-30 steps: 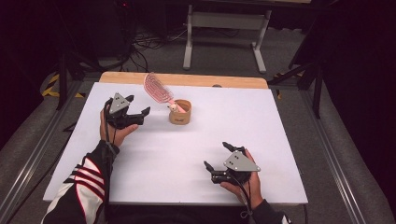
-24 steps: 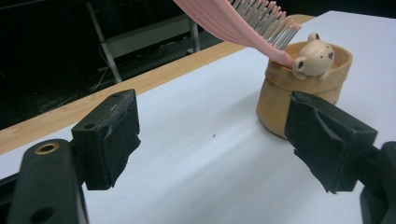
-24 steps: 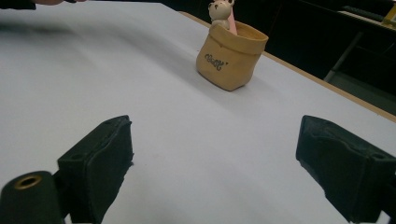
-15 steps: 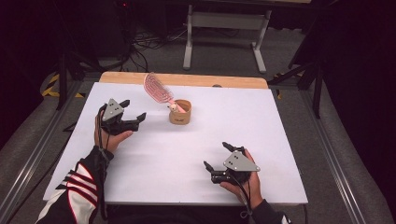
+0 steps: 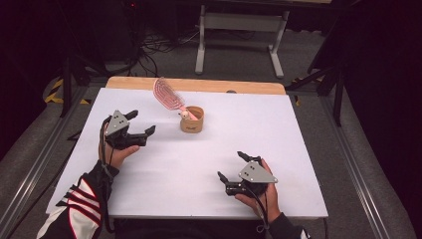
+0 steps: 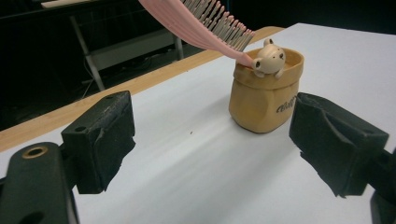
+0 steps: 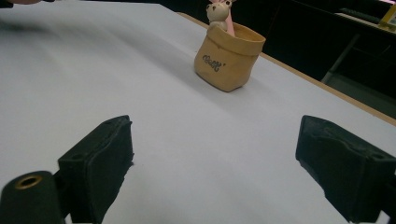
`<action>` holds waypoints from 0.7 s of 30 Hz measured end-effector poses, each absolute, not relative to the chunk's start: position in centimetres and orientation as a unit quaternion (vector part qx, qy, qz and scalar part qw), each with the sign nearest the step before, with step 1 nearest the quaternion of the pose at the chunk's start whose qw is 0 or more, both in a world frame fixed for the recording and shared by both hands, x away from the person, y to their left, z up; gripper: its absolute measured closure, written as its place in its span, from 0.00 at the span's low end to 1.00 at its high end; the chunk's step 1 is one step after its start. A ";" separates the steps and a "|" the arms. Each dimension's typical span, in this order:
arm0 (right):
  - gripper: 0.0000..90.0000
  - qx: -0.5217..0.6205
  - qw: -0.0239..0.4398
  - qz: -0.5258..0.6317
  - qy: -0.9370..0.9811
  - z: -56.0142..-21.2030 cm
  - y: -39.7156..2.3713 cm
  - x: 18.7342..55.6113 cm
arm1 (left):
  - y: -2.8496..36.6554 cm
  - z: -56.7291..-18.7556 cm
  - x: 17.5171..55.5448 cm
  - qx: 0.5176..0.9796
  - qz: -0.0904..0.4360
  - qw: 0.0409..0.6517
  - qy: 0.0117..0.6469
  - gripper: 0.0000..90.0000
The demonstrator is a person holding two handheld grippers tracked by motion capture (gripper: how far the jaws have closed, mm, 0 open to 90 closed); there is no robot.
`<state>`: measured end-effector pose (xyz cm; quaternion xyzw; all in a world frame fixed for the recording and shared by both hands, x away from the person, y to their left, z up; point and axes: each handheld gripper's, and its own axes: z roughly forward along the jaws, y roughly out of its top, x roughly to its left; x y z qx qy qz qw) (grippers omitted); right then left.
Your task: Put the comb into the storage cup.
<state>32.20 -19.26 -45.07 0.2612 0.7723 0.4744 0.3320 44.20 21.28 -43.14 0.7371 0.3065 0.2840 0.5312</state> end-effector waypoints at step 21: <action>0.13 0.266 0.353 0.485 0.754 -44.2 -19.9 31.7 | 21.9 -41.4 41.8 0.715 0.288 0.562 0.299 0.13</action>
